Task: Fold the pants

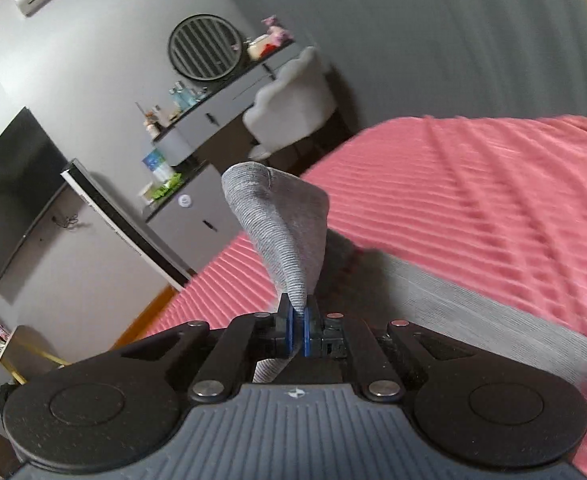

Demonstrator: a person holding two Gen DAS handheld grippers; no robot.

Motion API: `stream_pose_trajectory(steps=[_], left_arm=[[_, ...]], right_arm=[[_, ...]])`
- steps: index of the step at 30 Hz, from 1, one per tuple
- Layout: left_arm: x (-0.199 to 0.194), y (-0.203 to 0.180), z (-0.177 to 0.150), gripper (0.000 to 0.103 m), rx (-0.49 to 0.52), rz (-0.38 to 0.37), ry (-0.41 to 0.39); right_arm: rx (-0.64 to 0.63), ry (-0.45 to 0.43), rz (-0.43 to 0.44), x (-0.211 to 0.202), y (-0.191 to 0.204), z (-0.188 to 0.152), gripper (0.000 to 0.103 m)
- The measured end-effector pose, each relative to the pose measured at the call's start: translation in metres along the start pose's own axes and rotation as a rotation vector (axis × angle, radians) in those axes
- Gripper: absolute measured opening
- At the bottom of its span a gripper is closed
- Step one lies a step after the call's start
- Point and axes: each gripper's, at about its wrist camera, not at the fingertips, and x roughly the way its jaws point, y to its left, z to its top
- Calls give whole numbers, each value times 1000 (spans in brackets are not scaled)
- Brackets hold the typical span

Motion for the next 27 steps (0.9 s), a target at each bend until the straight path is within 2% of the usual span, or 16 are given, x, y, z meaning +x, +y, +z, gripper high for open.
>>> stream_pose_trajectory(steps=[2, 4, 6, 8, 9, 10, 12, 14, 15, 18, 20, 21, 22, 23, 24, 27], left_arm=[[-11, 16, -28, 7, -9, 45, 6], [-14, 43, -52, 7, -112, 80, 21], [-8, 55, -67, 7, -150, 139, 16], [-5, 57, -71, 17, -139, 212, 4], [-4, 58, -67, 29, -138, 237, -12], [-4, 61, -62, 51, -142, 250, -38], [-3, 64, -51, 74, -153, 303, -104], [3, 73, -43, 78, -161, 386, -136], [8, 80, -38, 73, -179, 406, -119], [10, 94, -30, 68, -264, 365, -146], [9, 99, -27, 55, -280, 347, -165], [11, 100, -26, 41, -274, 347, -164], [11, 103, -27, 29, -268, 352, -162], [6, 107, -29, 24, -257, 352, -159], [7, 106, -28, 23, -243, 357, -155], [6, 104, -36, 19, -197, 376, -152]], right_arm=[[19, 15, -21, -14, -21, -13, 5], [46, 37, -61, -21, -43, -27, 5], [71, 83, -91, -17, -63, -40, 5], [91, 120, -105, -11, -75, -52, 5], [104, 133, -104, -9, -79, -57, 8], [129, 136, -102, -8, -82, -61, 10], [198, 140, -67, -7, -91, -67, 19], [264, 159, -36, -4, -102, -72, 32], [288, 168, -16, -1, -105, -74, 38], [324, 170, 31, 0, -107, -80, 38], [348, 174, 50, 4, -109, -79, 38], [359, 172, 61, 6, -110, -78, 37], [360, 169, 67, 7, -110, -77, 32], [351, 159, 66, 7, -109, -76, 16], [333, 150, 66, 7, -107, -74, 9], [318, 158, 36, 13, -105, -70, 11]])
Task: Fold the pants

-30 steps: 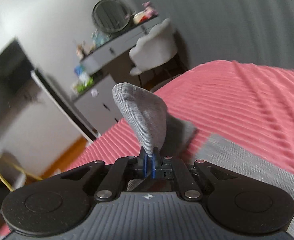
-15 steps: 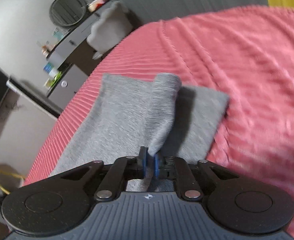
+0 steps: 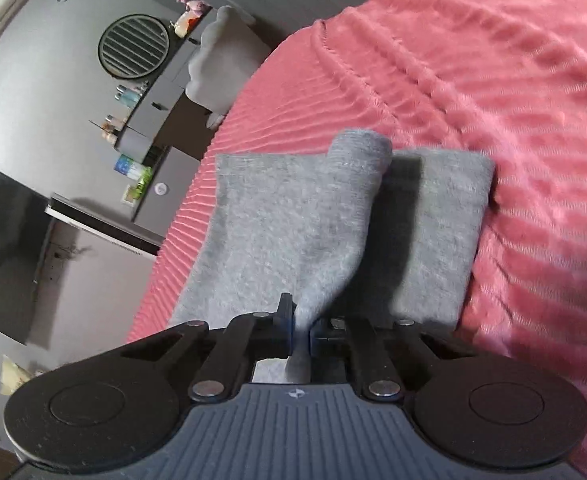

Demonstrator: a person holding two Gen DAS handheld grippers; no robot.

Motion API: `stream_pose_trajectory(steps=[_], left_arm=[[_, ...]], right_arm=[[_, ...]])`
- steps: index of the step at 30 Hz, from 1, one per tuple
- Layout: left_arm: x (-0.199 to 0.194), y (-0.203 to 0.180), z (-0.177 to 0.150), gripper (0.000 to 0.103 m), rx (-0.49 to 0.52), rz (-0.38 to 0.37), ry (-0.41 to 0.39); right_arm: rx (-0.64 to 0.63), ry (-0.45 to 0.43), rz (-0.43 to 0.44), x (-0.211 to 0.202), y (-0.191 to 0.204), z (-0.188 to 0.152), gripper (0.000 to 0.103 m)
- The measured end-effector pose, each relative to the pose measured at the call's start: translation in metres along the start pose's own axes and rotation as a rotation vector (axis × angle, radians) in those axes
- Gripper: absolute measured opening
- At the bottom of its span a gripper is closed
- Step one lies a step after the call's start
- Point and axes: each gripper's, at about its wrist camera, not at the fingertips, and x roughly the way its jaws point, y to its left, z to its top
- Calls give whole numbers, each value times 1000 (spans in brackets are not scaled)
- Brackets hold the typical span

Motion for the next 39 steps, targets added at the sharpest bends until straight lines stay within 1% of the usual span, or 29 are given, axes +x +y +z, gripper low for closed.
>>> stream_pose_trajectory(steps=[2, 4, 6, 8, 9, 12, 13, 15, 17, 19, 20, 22, 23, 24, 25, 26, 27, 28, 29, 30, 31, 32, 33, 34, 35, 36, 37, 38, 39], left_arm=[[6, -6, -2, 18, 13, 12, 2], [5, -8, -1, 15, 5, 8, 3], [-2, -3, 2, 14, -16, -23, -2], [-14, 2, 5, 14, -38, -83, -7], [-20, 2, 6, 14, -43, -104, -14], [-38, 2, 7, 14, -22, -122, -30], [-42, 2, 8, 14, -16, -121, -28], [-45, -1, 9, 13, -1, -127, -24], [-45, 0, 9, 13, 12, -117, -14], [-42, -2, 8, 14, 30, -82, 0], [-40, -4, 9, 14, 41, -49, 8], [-37, -8, 9, 21, 51, 29, 18], [-39, -9, 8, 25, 48, 65, 7], [-41, -7, 6, 32, 52, 104, -22], [-48, -10, 5, 42, 65, 153, -71], [-56, -13, 3, 49, 81, 183, -117], [-63, -17, 0, 62, 98, 199, -171], [-69, -22, -3, 67, 113, 198, -222], [-73, -30, -7, 68, 135, 181, -255], [-72, -38, -10, 71, 162, 154, -267], [-68, -46, -14, 76, 190, 120, -261], [-62, -53, -18, 78, 213, 91, -241], [-53, -59, -22, 79, 233, 61, -205], [-42, -64, -27, 79, 245, 24, -157], [-32, -65, -32, 79, 252, -9, -107], [-19, -65, -36, 79, 256, -30, -43], [-7, -64, -40, 79, 260, -25, 11], [4, -62, -41, 79, 272, 3, 68], [15, -60, -41, 75, 297, 38, 109]], right_arm=[[29, -3, -21, 4, -2, 2, 12], [42, 12, -18, 10, -3, 4, 12], [10, 4, -47, 8, 4, 6, 5], [-72, -46, -95, -4, 20, 9, 5], [-95, -78, -93, -13, 25, 9, 5], [-136, -137, -89, -34, 35, 9, 5], [-164, -149, -94, -38, 37, 7, 5], [-232, -170, -143, -42, 38, 2, 5], [-244, -170, -163, -43, 32, 0, 5], [-233, -165, -191, -41, 25, -2, 5], [-246, -177, -216, -40, 25, -3, 5], [-303, -202, -276, -39, 29, -5, 6], [-329, -212, -313, -39, 31, -5, 9], [-349, -239, -369, -42, 31, -4, 15], [-358, -264, -417, -46, 32, -3, 19], [-360, -292, -458, -52, 34, -1, 30], [-356, -330, -466, -60, 35, 0, 36], [-351, -359, -439, -69, 38, 1, 37], [-344, -371, -402, -75, 42, 1, 38], [-337, -371, -362, -78, 46, -1, 40], [-330, -354, -311, -77, 52, -5, 43], [-323, -317, -249, -73, 58, -10, 52], [-311, -243, -161, -64, 64, -19, 60], [-294, -156, -71, -53, 69, -27, 62], [-263, -52, 24, -40, 73, -37, 65], [-215, 83, 119, -22, 75, -48, 70], [-164, 219, 190, -3, 76, -59, 72], [-104, 356, 242, 16, 75, -71, 72], [-74, 430, 261, 29, 73, -81, 72]])
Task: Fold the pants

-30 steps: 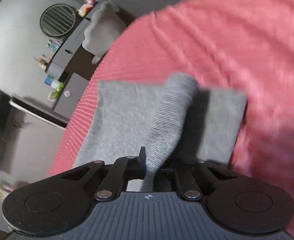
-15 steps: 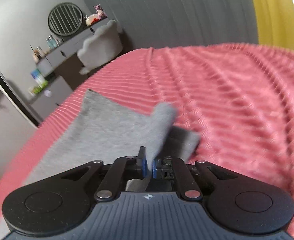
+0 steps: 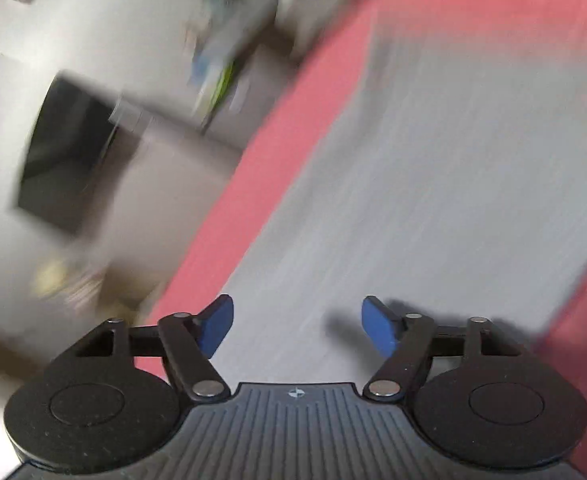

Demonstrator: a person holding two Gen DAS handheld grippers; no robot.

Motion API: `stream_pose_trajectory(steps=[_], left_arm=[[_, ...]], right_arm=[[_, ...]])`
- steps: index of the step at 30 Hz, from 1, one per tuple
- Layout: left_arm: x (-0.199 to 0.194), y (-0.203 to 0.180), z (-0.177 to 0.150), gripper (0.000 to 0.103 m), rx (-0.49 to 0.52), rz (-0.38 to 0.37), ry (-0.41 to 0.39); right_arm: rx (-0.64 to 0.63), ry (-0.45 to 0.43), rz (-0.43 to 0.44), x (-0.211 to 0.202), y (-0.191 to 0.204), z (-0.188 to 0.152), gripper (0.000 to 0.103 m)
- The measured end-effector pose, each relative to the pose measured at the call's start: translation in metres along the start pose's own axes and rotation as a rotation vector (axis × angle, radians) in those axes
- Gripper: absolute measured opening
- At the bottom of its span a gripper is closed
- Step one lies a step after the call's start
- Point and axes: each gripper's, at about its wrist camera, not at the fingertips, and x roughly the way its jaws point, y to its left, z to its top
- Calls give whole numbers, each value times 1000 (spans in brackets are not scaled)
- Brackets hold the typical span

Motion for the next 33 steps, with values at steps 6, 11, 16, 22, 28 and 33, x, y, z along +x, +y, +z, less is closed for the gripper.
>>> stream_pose_trajectory(steps=[6, 11, 16, 22, 28, 33], left_arm=[[6, 7, 5, 73, 18, 14, -5], [0, -9, -7, 73, 97, 39, -11], [-5, -19, -14, 75, 163, 79, -14], [-7, -32, -20, 77, 228, 135, -20], [-32, -43, -21, 77, 212, 80, -112], [-27, -54, -23, 82, 264, 109, -155]], right_arm=[[-11, -77, -47, -18, -13, 8, 61], [-6, -265, -173, -73, -48, 36, 59], [22, -445, -349, -147, -66, 48, 58], [97, -487, -337, -178, -73, 24, 59], [-5, -313, -203, -134, -49, -13, 59], [-124, -154, -87, -71, -9, -18, 70]])
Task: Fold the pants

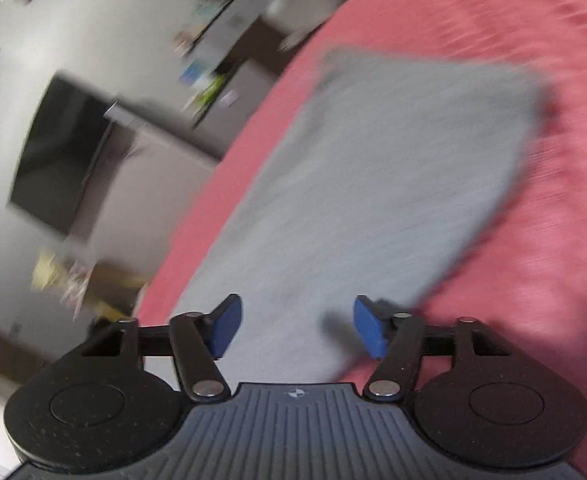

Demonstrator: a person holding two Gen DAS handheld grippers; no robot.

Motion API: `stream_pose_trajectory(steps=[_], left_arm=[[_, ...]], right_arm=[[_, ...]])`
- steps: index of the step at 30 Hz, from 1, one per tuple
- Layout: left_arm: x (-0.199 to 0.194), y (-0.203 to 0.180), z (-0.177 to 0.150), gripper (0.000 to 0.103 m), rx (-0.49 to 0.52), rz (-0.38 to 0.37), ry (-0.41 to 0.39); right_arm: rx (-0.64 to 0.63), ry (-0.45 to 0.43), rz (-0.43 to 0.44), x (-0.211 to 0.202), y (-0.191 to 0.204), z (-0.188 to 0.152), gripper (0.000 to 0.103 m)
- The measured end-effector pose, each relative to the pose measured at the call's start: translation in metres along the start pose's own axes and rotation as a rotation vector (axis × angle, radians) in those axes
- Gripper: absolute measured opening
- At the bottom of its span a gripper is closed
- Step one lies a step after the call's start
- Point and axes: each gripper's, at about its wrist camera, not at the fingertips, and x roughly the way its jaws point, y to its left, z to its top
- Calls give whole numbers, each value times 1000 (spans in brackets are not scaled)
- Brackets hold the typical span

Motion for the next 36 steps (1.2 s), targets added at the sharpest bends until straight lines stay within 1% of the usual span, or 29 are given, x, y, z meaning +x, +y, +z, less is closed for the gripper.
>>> stream_pose_trajectory(steps=[2, 3, 4, 5, 6, 7, 9, 10, 11, 13, 14, 17, 19, 21, 22, 23, 24, 25, 26, 27, 28, 30, 33, 34, 35, 36], left_arm=[[10, 9, 2, 81, -53, 66, 16], [13, 18, 5, 80, -99, 106, 22], [14, 29, 8, 78, -153, 137, 21], [13, 41, 11, 78, -208, 149, 10], [11, 56, 14, 78, -276, 142, -6], [9, 74, 19, 78, -350, 128, -18], [6, 101, 28, 76, -442, 103, -33], [5, 113, 33, 72, -455, 112, -44], [4, 123, 38, 69, -439, 149, -60], [4, 140, 43, 67, -431, 225, -75], [4, 150, 45, 67, -464, 231, -78], [9, 181, 41, 66, -629, 145, -74], [18, 190, 38, 66, -696, 89, -58], [32, 195, 38, 68, -724, 32, -26], [39, 199, 38, 67, -737, 8, -19], [43, 201, 37, 65, -748, 1, -26], [44, 204, 36, 58, -757, -1, -40], [44, 207, 35, 43, -767, -5, -55], [43, 209, 34, 32, -773, -14, -65], [40, 209, 33, 19, -773, -16, -81], [34, 209, 33, 15, -769, -18, -111], [18, 206, 35, 14, -735, -16, -182], [-5, 192, 39, 13, -668, 42, -299], [-6, 189, 40, 16, -645, 82, -305], [-4, 187, 40, 18, -627, 123, -288], [3, 183, 40, 23, -601, 187, -245]], right_arm=[[27, 67, 24, 24, 5, -7, 72], [39, 114, 13, 35, 5, -5, 72], [37, 126, 1, 39, 6, -3, 72], [39, 127, 5, 39, 6, 0, 72], [47, 131, 16, 41, 6, 1, 72], [58, 127, 28, 39, 2, 3, 72], [91, 114, 55, 39, -13, 10, 72], [108, 109, 66, 36, -14, 5, 72], [126, 106, 76, 33, -19, 3, 72], [147, 102, 89, 35, -23, 1, 73], [148, 103, 91, 35, -23, 1, 73], [133, 102, 86, 35, -24, 0, 76], [119, 103, 84, 38, -21, 0, 79], [107, 104, 81, 40, -17, 0, 80], [106, 104, 80, 41, -17, 1, 80], [106, 104, 82, 41, -17, 1, 80], [109, 103, 84, 41, -18, 1, 80], [112, 103, 87, 41, -19, 1, 80], [114, 101, 88, 41, -19, 1, 80], [113, 101, 88, 42, -19, 1, 80], [111, 101, 86, 42, -18, 1, 80], [106, 100, 82, 43, -17, 1, 80], [106, 98, 82, 43, -17, 1, 80], [109, 98, 84, 44, -17, 1, 80], [114, 96, 87, 43, -18, 1, 80], [120, 94, 90, 44, -19, 1, 80]])
